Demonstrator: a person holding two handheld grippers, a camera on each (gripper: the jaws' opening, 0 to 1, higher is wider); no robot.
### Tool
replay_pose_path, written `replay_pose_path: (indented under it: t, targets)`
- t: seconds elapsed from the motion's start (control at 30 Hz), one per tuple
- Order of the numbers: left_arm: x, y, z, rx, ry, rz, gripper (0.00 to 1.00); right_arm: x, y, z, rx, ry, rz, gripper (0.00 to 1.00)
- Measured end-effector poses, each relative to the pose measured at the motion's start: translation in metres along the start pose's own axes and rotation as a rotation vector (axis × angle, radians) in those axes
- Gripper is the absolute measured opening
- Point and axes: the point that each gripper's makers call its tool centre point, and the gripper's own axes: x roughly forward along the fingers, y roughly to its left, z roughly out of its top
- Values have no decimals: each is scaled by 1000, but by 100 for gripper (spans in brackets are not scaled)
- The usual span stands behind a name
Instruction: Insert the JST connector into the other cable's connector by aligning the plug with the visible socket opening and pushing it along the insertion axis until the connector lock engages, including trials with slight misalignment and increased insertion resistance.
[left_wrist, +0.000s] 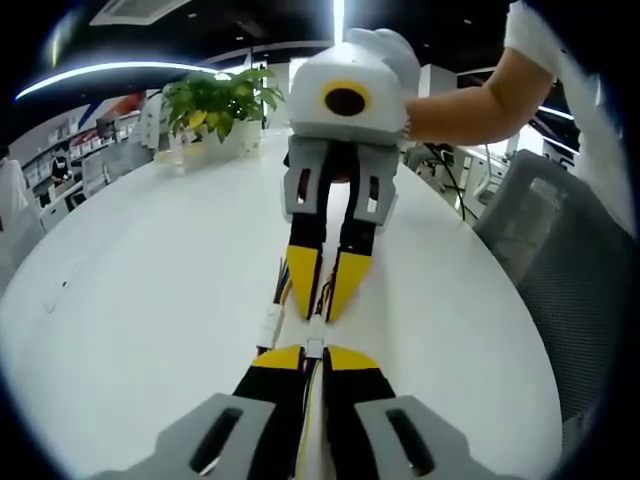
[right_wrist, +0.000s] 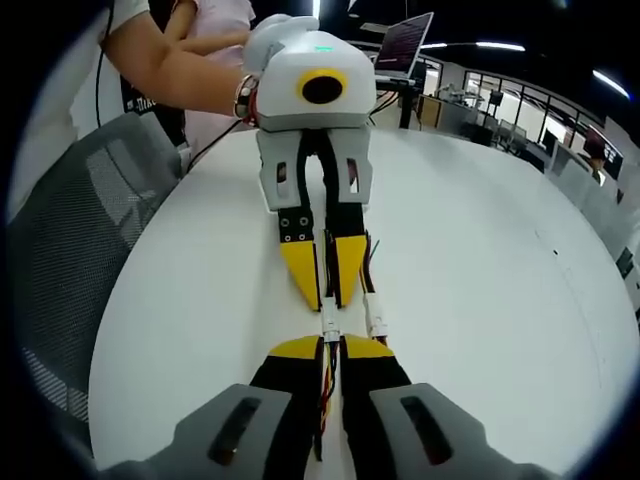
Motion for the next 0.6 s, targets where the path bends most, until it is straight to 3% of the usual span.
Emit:
replay_pose_path:
  t: [0.6]
  targets:
    - [-4,-6,0,5,15,-3,10,-4,2,-2,25,3,-12,10]
